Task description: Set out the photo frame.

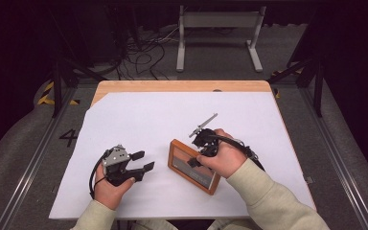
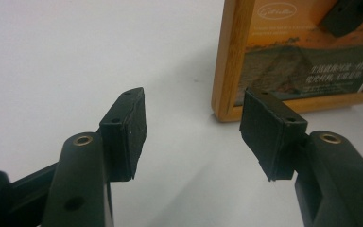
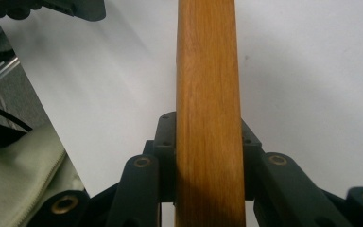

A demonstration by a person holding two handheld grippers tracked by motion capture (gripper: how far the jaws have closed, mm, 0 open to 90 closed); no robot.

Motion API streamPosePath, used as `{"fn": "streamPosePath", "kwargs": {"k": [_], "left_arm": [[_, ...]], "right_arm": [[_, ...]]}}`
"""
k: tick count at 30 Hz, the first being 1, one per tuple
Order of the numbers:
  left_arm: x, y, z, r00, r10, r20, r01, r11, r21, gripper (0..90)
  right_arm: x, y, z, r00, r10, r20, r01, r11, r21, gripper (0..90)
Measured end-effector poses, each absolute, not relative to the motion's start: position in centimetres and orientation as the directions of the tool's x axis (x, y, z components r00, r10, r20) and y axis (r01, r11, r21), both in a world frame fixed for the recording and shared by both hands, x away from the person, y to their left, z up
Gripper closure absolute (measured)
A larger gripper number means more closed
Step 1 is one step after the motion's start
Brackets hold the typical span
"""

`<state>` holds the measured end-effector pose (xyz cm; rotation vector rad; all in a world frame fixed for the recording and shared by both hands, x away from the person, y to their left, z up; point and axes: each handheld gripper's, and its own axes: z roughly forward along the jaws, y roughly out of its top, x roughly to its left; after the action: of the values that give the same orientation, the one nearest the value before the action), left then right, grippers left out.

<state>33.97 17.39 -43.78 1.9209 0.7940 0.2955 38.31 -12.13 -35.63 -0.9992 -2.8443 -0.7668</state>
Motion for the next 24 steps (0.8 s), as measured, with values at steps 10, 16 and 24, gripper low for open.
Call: {"fn": "streamPosePath", "kwargs": {"k": [10,16,24], "left_arm": [[33.4,18.3,-43.9,0.737,0.662,-0.137,0.411,-0.278,0.868,41.9],[32.9,19.0,-44.0,0.72,0.681,-0.134,0.419,-0.272,0.866,41.9],[32.6,19.4,-44.1,0.711,0.688,-0.144,0.43,-0.264,0.863,41.8]], "right_arm": [[40.0,-13.1,-32.8,-0.896,0.426,0.126,0.433,0.772,0.465,70.2],[41.5,-13.5,-31.0,-0.952,0.296,0.079,0.297,0.83,0.472,70.3],[43.8,-13.5,-30.8,-0.993,0.11,0.038,0.114,0.861,0.495,70.3]]}}
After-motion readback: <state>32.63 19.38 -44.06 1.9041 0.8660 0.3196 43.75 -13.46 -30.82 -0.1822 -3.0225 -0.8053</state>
